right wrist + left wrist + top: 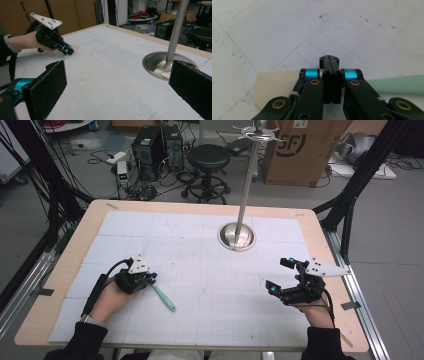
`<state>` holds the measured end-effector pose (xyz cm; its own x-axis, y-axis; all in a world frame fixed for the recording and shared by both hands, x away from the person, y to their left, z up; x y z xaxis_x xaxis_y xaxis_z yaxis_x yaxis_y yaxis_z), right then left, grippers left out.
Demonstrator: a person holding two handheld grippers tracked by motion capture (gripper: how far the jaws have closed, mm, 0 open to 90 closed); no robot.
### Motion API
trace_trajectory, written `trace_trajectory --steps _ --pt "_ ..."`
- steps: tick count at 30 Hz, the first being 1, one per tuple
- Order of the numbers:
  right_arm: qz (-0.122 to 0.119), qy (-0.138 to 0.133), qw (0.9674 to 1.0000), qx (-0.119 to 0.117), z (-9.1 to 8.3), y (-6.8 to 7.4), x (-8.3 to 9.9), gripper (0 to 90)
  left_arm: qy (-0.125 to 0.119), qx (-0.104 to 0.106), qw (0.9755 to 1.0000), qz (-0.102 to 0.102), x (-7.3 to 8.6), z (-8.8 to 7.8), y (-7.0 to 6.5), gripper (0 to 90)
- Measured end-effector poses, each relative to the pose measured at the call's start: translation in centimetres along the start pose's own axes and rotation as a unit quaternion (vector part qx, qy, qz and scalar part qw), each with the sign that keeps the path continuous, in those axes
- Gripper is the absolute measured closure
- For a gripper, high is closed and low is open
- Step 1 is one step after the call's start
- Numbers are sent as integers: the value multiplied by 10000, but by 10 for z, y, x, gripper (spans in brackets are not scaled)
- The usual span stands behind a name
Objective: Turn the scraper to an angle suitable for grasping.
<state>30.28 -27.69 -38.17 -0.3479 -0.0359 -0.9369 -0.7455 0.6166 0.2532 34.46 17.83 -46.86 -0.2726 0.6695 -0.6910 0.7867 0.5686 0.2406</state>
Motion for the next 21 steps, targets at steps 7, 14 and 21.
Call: trace_trajectory --steps 7,14,21 --pt "-54 1 10000 -19 3 1 -2 6 -21 134 9998 -127 11 -15 -10 900" --pt "-78 22 9999 -66 8 1 -3 6 -21 146 9997 -209 21 -29 -20 900" --pt "-62 12 10000 -75 8 0 -3 6 -92 69 9993 -344 34 -45 -32 900"
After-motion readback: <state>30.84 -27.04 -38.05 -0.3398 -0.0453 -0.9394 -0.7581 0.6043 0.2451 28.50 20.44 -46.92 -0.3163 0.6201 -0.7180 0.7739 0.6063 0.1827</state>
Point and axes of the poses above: each handheld gripper's, and its own axes: z roughly forward along the jaws, x roughly out of its underside, y roughly to its left, the point moved 4 cm from there along z, roughly forward along the jaws, and after that the axes turned 9 degrees about z, right-handed, at the moved point
